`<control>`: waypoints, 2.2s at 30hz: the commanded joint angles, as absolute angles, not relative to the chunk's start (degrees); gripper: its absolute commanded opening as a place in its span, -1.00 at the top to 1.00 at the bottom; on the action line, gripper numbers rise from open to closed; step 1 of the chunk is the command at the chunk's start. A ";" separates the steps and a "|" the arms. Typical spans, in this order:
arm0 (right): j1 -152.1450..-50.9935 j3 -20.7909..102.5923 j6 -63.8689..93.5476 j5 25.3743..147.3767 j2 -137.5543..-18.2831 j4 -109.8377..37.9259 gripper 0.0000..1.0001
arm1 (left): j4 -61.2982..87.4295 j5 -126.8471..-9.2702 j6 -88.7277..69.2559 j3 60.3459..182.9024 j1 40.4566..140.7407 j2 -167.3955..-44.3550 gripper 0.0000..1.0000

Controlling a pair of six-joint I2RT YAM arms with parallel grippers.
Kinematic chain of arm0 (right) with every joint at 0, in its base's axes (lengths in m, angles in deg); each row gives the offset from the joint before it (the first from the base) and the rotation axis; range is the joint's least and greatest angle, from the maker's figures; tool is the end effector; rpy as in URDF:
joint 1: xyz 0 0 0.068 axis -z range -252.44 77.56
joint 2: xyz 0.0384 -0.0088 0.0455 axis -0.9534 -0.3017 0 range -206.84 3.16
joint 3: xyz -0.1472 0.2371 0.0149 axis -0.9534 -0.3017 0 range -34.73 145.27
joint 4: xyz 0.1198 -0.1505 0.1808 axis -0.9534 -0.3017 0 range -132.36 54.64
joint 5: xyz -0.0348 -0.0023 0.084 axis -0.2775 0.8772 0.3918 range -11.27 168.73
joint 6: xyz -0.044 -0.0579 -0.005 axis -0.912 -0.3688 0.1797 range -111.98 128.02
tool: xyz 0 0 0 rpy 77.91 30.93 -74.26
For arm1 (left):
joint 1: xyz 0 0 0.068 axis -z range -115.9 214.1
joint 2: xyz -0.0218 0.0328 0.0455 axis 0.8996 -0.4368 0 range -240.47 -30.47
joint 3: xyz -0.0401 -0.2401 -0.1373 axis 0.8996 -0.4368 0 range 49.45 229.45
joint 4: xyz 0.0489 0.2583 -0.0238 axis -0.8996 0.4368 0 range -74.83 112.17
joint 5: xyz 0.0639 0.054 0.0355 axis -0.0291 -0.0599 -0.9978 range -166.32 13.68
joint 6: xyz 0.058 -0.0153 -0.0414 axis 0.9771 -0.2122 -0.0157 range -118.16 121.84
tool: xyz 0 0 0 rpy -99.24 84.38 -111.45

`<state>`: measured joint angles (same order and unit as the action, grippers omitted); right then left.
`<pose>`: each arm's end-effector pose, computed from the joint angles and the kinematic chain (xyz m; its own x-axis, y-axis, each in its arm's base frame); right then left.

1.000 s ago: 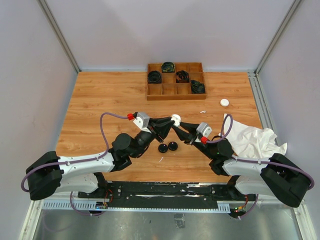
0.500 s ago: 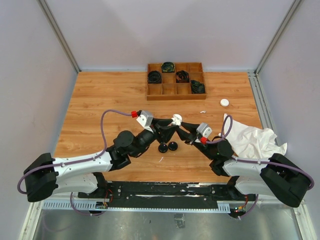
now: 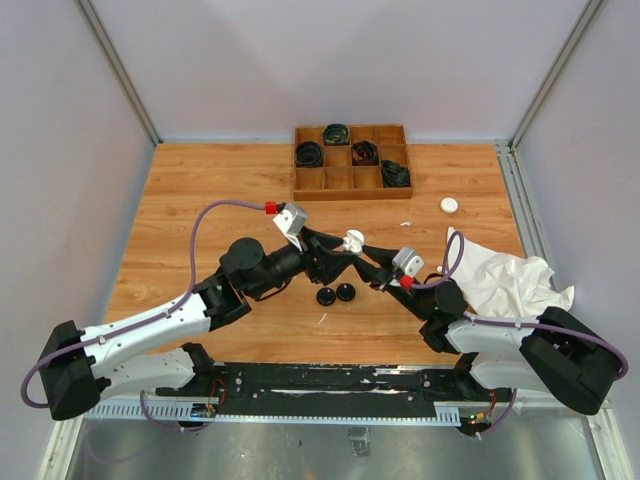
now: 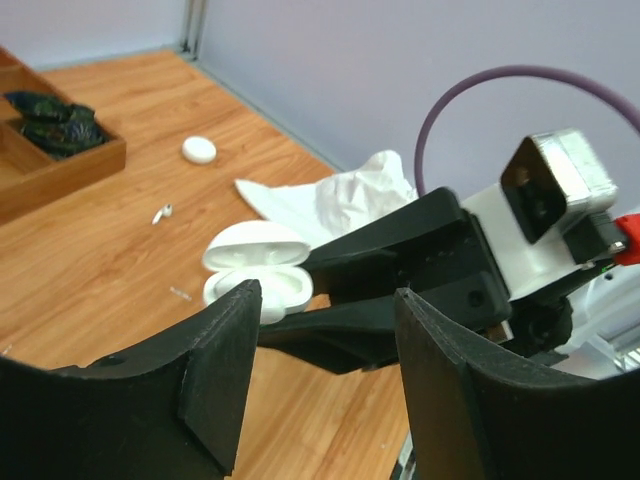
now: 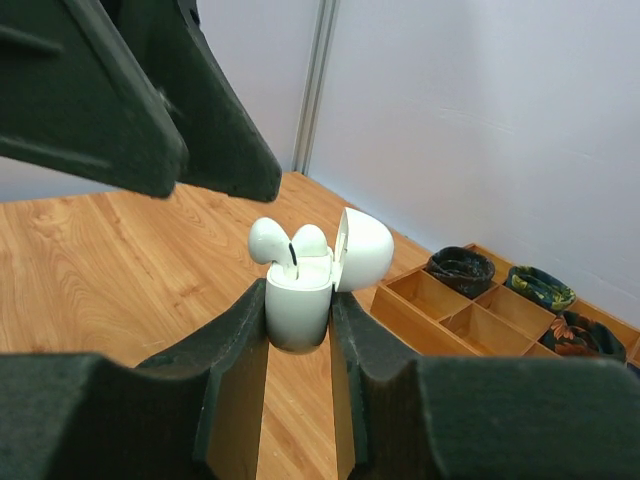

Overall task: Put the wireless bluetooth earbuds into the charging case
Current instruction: Place the earbud in the charging case, then close the charging case.

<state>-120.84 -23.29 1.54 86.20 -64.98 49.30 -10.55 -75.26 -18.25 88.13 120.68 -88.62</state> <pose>0.1426 0.1725 0.2537 0.4017 0.2836 -0.8708 -0.7772 0.6085 -0.1604 0.1447 -0.2212 0.3323 -0.2338 -0.2691 -0.9343 0.8139 0.4715 -0.3395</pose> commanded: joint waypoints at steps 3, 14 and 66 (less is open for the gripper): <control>-121.40 -23.92 0.90 87.58 -64.09 53.05 0.58 | -6.14 -65.14 -21.04 90.08 116.56 -88.80 -0.22; -121.25 -24.19 1.26 88.13 -63.51 52.98 0.57 | -6.37 -61.14 -22.60 90.92 114.52 -90.48 -0.22; -112.76 -20.49 17.18 111.39 -64.57 51.57 0.57 | 2.75 -34.54 -23.20 98.04 102.92 -95.86 -0.39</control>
<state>-114.11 -22.26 14.13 109.26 -63.99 47.58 6.96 -39.31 -22.08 97.14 103.32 -95.48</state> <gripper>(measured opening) 0.273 0.702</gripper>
